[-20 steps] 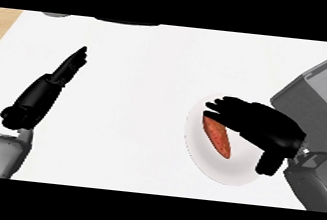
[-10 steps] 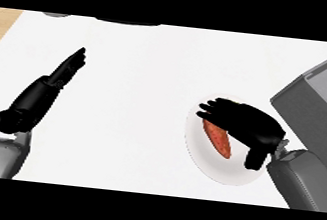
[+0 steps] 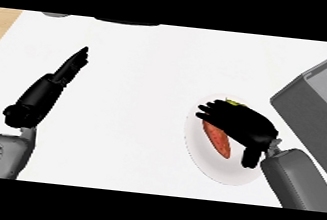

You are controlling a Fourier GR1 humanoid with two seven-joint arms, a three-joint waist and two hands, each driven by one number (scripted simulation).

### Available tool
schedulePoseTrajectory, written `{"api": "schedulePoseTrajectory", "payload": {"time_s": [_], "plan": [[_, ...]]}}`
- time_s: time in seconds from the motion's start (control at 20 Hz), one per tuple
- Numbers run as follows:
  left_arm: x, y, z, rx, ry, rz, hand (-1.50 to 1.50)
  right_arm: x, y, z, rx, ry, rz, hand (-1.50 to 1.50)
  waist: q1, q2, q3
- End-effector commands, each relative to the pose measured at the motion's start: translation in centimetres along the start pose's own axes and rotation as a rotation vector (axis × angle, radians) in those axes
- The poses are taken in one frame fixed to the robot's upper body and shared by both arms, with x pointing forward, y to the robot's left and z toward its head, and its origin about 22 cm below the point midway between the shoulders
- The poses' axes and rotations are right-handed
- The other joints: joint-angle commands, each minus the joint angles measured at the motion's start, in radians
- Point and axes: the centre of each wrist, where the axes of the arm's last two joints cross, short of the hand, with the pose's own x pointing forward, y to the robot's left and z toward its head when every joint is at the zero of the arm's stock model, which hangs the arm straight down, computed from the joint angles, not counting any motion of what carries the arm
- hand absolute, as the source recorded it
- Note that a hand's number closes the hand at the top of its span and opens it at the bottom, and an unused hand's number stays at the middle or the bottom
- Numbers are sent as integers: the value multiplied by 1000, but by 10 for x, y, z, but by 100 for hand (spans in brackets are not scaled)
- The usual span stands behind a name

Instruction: Pick the sweet potato from the plate and place it in the cardboard box

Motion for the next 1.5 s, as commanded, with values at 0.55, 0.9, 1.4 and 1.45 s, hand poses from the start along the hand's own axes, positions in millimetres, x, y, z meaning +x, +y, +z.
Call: {"api": "schedulePoseTrajectory", "payload": {"time_s": [0.55,0.9,1.4,1.45], "plan": [[19,15,-1,-1,-10,0,0,-19,44,-27,6,-78,27,150,4,1,0],[16,27,5,-9,-12,6,0,-10,40,-34,-140,-140,77,150,1,0,0],[9,-9,-2,-11,-15,6,0,-46,7,-32,-299,303,-139,150,0,4,0],[9,5,1,12,-8,-14,0,-42,16,-36,-285,391,-188,150,1,3,0]]}}
